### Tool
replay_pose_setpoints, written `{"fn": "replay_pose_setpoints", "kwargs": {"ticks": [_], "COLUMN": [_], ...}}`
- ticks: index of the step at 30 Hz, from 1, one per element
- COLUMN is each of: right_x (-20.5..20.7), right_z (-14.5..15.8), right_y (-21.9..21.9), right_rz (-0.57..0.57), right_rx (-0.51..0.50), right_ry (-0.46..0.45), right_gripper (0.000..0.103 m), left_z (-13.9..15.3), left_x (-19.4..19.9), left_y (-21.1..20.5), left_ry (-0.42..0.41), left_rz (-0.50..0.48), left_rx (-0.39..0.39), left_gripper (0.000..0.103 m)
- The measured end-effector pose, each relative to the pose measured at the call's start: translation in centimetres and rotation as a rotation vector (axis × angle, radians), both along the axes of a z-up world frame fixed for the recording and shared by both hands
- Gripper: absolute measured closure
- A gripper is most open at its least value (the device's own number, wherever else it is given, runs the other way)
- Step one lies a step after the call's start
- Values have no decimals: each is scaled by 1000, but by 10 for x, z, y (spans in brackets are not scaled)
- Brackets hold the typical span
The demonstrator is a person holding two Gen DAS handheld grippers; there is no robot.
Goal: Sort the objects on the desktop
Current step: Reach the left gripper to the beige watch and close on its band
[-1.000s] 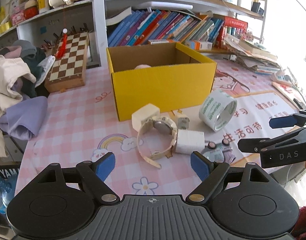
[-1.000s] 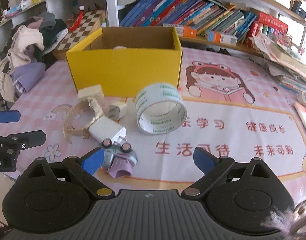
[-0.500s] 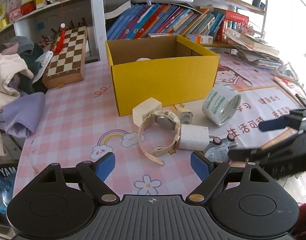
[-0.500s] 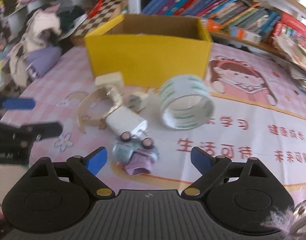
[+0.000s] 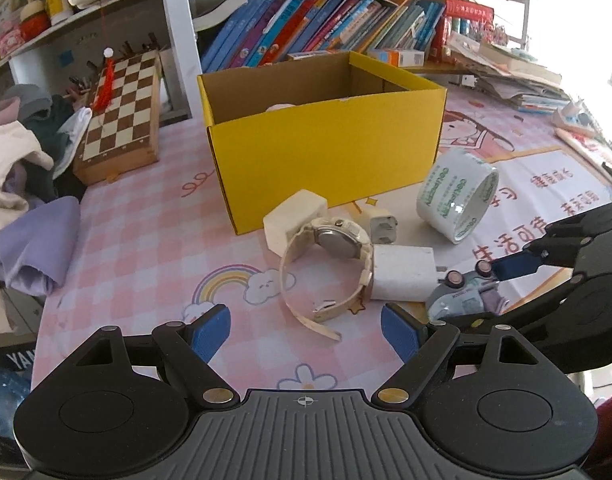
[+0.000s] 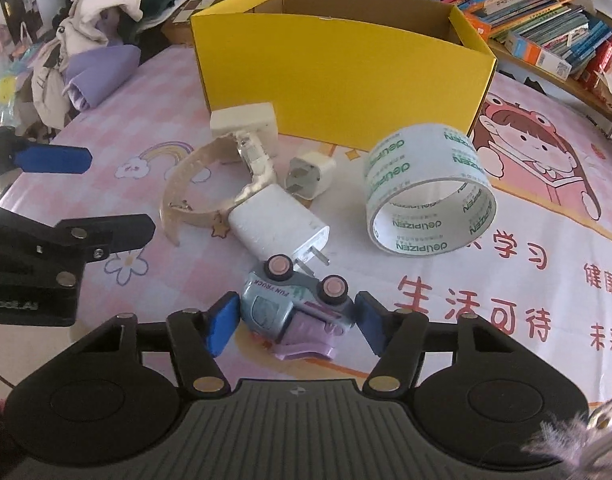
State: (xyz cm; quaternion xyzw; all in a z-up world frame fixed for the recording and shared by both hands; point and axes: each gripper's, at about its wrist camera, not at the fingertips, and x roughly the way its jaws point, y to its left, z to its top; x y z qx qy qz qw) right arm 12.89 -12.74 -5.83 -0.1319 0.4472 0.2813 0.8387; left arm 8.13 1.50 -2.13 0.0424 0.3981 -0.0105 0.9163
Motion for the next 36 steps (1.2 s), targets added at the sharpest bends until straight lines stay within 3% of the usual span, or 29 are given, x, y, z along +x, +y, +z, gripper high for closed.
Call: {"fn": "replay_pose_setpoints", "kwargs": {"ticks": [14,28,30,36], "right_x": [10,15,16,16], "right_z": [5,4,3,1], "right_y": [-14,-17,-16,-14], "right_rz": [-40,-47,-44,-34], "right_rx": [-6,-25,-25,-26], "right_ry": [-9,0,4,9], "right_gripper": [42,42,42,42], "left_z": [-30,-40,-42,-43], "left_x": [39,59,60,60], "left_y": [-1,-8,-8,-8], "left_ry": [49,71,73,71], "left_rz": [-75,-146,-153,-165], "left_rx": [49,20,17,-1], "left_gripper": [20,20,24,49]}}
